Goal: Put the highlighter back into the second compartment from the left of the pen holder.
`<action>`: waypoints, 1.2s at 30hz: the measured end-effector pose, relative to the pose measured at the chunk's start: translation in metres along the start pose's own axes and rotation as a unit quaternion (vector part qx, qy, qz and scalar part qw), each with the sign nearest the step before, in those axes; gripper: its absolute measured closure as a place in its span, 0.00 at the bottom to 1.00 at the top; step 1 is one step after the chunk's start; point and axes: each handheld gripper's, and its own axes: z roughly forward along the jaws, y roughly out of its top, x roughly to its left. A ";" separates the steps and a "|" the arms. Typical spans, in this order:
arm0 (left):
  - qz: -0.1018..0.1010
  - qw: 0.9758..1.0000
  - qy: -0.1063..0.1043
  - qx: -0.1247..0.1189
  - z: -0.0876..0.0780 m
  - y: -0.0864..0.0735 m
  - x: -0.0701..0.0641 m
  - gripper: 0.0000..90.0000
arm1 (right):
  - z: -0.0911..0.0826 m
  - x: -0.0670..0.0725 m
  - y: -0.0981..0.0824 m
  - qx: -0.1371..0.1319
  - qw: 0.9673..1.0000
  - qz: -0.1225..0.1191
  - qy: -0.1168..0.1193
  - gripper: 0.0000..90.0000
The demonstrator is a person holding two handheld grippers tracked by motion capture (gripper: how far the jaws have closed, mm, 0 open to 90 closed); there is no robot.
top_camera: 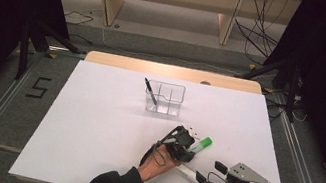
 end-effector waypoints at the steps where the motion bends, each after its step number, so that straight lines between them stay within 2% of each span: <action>1: 0.001 1.000 0.000 -0.001 0.000 0.000 0.000 0.73 | 0.000 0.000 0.000 0.001 1.000 0.001 0.000 0.25; 9: -0.008 1.000 -0.004 -0.015 -0.003 0.000 0.009 0.73 | -0.001 -0.001 0.000 -0.002 1.000 0.001 -0.001 0.25; 12: -0.015 0.999 -0.007 -0.031 -0.009 0.001 0.014 0.74 | -0.001 -0.002 0.000 -0.002 1.000 0.002 -0.001 0.25; 17: -0.017 0.998 -0.013 -0.051 -0.021 0.000 0.022 0.73 | -0.001 -0.001 0.000 -0.002 1.000 0.002 -0.001 0.25; 21: -0.024 0.997 -0.021 -0.073 -0.031 -0.005 0.029 0.73 | -0.001 -0.001 0.000 -0.003 1.000 0.004 -0.001 0.25; 25: -0.025 0.996 -0.023 -0.086 -0.040 -0.012 0.033 0.73 | 0.000 -0.003 0.001 -0.002 1.000 0.020 0.000 0.25; 32: -0.026 0.994 -0.022 -0.107 -0.056 -0.024 0.040 0.73 | 0.001 -0.005 0.007 -0.014 0.998 0.064 0.022 0.25; 36: -0.024 0.993 -0.022 -0.116 -0.063 -0.028 0.041 0.73 | 0.004 -0.004 0.011 -0.016 0.997 0.075 0.028 0.26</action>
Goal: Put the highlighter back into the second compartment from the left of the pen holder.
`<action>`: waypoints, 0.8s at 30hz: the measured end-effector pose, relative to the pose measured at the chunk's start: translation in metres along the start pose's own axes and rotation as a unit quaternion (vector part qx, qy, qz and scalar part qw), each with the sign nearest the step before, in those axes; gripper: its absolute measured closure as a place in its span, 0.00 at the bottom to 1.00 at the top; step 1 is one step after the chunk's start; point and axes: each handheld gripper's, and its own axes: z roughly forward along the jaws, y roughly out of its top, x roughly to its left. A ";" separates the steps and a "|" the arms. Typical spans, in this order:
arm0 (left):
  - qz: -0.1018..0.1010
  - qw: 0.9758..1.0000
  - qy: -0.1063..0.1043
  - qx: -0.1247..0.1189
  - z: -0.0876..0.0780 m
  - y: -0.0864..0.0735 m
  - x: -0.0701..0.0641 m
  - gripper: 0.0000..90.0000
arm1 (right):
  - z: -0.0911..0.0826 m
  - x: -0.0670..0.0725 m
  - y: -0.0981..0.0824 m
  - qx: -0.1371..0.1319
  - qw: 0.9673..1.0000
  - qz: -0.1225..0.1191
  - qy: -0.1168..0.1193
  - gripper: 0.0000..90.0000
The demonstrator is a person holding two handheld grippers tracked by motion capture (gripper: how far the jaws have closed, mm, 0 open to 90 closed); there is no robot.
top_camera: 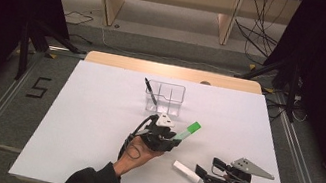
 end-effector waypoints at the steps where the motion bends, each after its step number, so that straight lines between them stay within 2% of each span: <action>1: 0.001 1.000 0.000 -0.002 -0.002 -0.001 0.000 0.73 | 0.001 0.000 0.001 0.000 1.000 0.007 0.004 0.26; 14: 0.003 1.000 -0.006 -0.017 -0.020 -0.009 0.000 0.73 | 0.017 0.006 0.014 -0.005 0.999 0.037 0.034 0.27; 20: 0.004 1.000 -0.012 -0.024 -0.027 -0.013 -0.001 0.73 | 0.028 0.010 0.022 -0.008 0.998 0.036 0.042 0.29; 24: 0.003 0.999 -0.012 -0.029 -0.032 -0.017 0.001 0.73 | 0.037 0.013 0.027 -0.009 0.997 0.047 0.053 0.31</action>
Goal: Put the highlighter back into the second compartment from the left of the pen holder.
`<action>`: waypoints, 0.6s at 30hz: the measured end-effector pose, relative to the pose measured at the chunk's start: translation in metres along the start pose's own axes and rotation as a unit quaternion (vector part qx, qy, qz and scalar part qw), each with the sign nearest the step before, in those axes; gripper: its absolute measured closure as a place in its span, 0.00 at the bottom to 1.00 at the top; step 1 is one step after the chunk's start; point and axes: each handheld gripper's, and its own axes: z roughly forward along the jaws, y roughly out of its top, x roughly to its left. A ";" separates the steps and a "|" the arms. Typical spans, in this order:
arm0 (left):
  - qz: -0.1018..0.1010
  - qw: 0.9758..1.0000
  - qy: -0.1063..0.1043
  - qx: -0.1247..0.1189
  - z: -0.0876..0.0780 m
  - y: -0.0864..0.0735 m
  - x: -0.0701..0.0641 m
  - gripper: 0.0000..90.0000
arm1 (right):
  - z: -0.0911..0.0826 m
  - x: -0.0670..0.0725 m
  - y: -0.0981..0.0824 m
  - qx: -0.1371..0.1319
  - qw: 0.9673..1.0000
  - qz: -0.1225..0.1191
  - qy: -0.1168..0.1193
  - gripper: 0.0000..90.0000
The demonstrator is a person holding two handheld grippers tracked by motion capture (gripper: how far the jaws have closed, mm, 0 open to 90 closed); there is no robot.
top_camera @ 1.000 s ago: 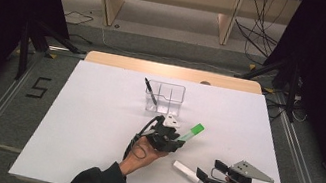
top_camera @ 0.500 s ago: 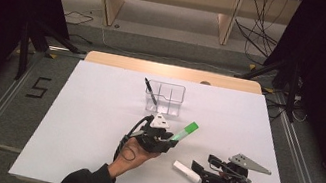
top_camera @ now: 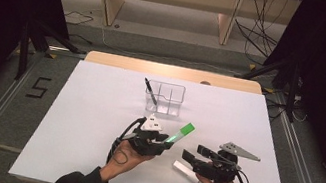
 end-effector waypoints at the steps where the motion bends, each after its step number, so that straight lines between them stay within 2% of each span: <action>1: 0.000 1.000 0.001 -0.002 -0.002 -0.001 0.001 0.73 | 0.003 0.001 0.001 0.001 1.000 0.002 0.001 0.32; 8: -0.008 1.000 0.000 -0.006 -0.012 -0.011 0.006 0.73 | 0.018 0.005 0.007 0.006 1.000 0.006 0.006 0.36; 16: -0.011 1.000 0.002 -0.010 -0.016 -0.015 0.005 0.73 | 0.030 0.006 0.008 0.012 0.999 0.036 0.017 0.41; 18: -0.008 1.000 0.001 -0.013 -0.018 -0.015 0.003 0.73 | 0.033 0.007 0.009 0.010 0.999 0.037 0.019 0.43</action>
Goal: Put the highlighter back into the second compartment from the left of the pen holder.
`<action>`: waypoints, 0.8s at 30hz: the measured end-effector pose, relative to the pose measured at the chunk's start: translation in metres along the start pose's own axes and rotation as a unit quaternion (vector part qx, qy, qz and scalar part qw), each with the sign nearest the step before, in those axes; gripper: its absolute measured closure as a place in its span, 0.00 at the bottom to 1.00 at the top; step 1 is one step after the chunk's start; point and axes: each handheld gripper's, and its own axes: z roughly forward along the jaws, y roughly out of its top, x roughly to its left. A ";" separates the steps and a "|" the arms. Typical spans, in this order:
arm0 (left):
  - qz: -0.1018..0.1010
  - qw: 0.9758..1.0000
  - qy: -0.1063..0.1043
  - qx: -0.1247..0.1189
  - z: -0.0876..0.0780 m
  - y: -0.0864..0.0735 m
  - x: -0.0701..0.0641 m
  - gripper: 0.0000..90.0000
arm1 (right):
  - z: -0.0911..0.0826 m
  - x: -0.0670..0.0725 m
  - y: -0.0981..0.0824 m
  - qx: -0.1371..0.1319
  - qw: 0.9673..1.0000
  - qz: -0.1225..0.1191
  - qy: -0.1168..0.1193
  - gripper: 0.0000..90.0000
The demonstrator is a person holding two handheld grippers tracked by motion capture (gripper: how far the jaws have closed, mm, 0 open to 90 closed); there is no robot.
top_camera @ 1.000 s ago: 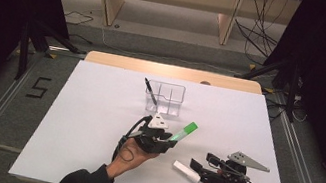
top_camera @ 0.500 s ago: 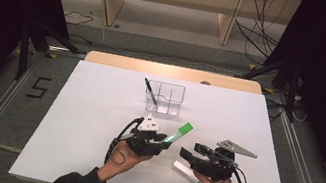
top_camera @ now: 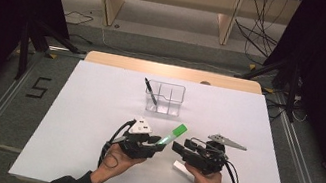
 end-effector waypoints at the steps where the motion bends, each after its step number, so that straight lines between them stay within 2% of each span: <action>1: 0.001 1.000 0.000 -0.001 -0.001 0.000 -0.001 0.73 | 0.001 0.001 0.001 -0.001 1.000 0.002 0.002 0.44; 14: 0.002 1.000 -0.003 -0.018 -0.011 -0.001 -0.008 0.73 | 0.020 0.006 0.008 0.001 0.999 0.040 0.028 0.54; 24: 0.016 0.999 -0.001 -0.029 -0.015 -0.002 -0.016 0.73 | 0.022 0.005 0.008 -0.005 0.997 0.065 0.043 0.66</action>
